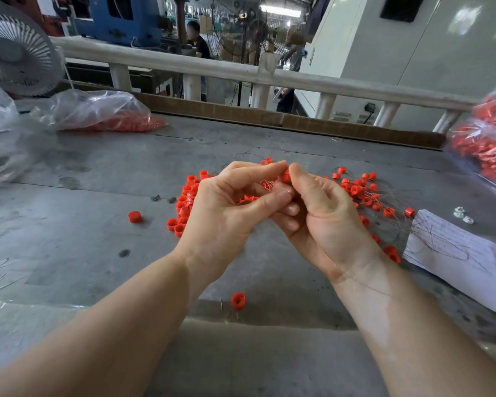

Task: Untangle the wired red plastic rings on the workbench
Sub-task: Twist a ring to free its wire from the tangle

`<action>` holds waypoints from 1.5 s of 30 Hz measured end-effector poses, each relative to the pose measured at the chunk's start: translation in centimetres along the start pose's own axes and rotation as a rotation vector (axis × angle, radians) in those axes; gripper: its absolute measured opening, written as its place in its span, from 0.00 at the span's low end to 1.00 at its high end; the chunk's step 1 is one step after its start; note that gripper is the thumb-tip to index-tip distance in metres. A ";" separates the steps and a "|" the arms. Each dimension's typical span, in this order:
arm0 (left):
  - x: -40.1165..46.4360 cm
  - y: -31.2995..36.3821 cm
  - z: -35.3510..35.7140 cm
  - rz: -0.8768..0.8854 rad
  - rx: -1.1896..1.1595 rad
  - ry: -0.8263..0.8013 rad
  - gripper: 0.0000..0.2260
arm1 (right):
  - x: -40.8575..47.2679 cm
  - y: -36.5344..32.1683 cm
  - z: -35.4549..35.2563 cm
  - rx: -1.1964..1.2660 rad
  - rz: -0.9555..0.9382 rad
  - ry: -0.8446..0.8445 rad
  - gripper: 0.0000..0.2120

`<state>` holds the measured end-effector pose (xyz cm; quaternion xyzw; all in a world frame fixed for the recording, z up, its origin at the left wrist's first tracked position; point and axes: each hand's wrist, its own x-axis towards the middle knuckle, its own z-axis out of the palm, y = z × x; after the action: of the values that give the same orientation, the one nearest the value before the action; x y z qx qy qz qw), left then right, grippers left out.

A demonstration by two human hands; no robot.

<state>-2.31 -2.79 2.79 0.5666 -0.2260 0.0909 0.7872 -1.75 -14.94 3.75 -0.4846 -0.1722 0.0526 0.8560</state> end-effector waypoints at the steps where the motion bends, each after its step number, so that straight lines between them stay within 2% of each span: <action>1: 0.0 0.0 0.0 -0.003 0.018 0.001 0.14 | 0.0 0.0 0.1 -0.019 -0.008 0.012 0.15; 10: -0.1 -0.5 -0.2 -0.026 0.171 -0.003 0.16 | 0.0 0.4 0.4 -0.239 -0.051 0.171 0.19; 13: -0.1 -0.5 -0.1 -0.034 0.185 -0.014 0.16 | 0.1 0.4 0.0 -0.184 -0.014 0.194 0.18; 15: -0.1 -0.4 0.0 -0.056 0.119 -0.010 0.15 | 0.1 0.2 -0.2 -0.093 0.045 0.181 0.12; 19: 0.0 -0.3 -0.1 -0.104 0.089 0.006 0.10 | 0.1 0.1 -0.8 -0.008 0.134 0.183 0.07; 24: 0.1 -0.4 -0.4 -0.122 0.174 0.035 0.09 | 0.2 0.1 -0.8 -0.051 0.196 0.224 0.08; 31: 0.0 -0.1 -0.2 -0.131 0.186 0.029 0.12 | 0.1 0.1 -0.6 -0.150 0.238 0.166 0.09; 45: 0.1 -0.1 -0.2 -0.072 0.226 0.023 0.10 | 0.3 -0.1 -0.7 -0.067 0.245 0.179 0.11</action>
<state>-2.12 -2.62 2.74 0.6583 -0.1850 0.0940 0.7236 -1.24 -15.49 3.52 -0.5332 -0.0365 0.1075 0.8384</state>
